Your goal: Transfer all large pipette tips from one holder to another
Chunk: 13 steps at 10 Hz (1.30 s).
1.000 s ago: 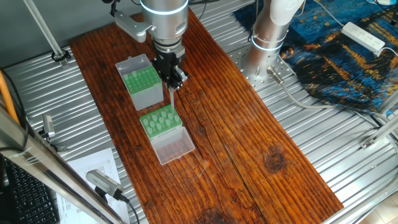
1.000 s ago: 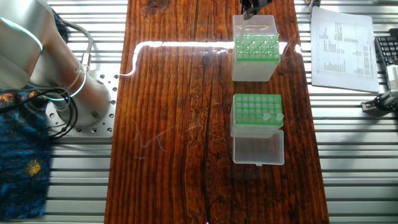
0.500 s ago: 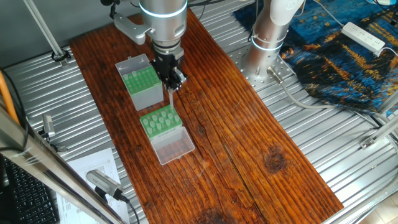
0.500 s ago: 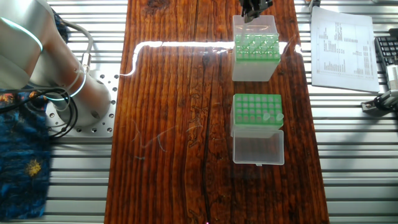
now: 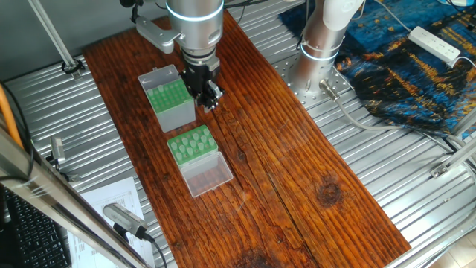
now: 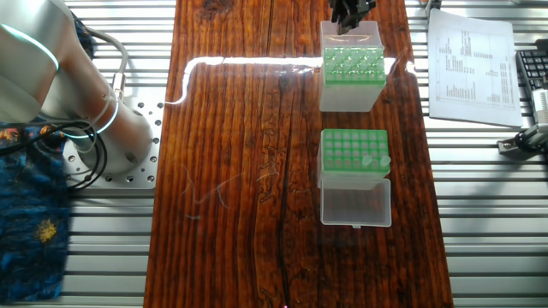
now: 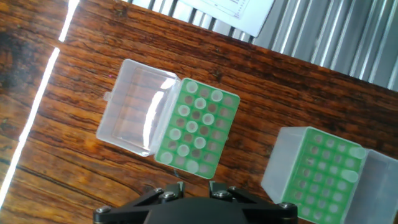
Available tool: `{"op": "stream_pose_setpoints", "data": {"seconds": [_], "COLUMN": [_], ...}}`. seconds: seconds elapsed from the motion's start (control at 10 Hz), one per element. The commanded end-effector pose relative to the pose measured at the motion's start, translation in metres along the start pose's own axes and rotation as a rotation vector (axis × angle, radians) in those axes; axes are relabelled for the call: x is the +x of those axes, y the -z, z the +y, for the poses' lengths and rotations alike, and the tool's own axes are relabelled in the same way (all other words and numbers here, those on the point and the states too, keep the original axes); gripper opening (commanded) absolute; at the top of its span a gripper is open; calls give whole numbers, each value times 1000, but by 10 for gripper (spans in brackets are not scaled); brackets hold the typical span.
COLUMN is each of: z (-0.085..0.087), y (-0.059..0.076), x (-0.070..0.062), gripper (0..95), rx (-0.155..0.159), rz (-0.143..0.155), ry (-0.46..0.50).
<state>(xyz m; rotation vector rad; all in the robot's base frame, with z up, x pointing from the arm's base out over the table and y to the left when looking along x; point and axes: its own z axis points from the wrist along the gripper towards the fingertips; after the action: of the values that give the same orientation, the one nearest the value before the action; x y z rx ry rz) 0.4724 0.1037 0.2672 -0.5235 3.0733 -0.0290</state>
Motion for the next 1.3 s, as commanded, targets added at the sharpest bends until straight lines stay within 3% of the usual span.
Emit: {"op": "stream_pose_setpoints", "data": {"seconds": [0.1, 0.3, 0.6, 0.8, 1.1, 1.3], "z": [-15, -55, -105, -126, -144, -152], "y": [-6, -14, -26, -41, -58, -60], "x": [1, 4, 0, 0, 4, 9], "gripper": [190, 190, 190, 190, 190, 190], "rx": [22, 24, 27, 18, 18, 10], "rz": [7, -5, 1, -6, 2, -2], "ry": [20, 22, 25, 16, -19, -32]}}
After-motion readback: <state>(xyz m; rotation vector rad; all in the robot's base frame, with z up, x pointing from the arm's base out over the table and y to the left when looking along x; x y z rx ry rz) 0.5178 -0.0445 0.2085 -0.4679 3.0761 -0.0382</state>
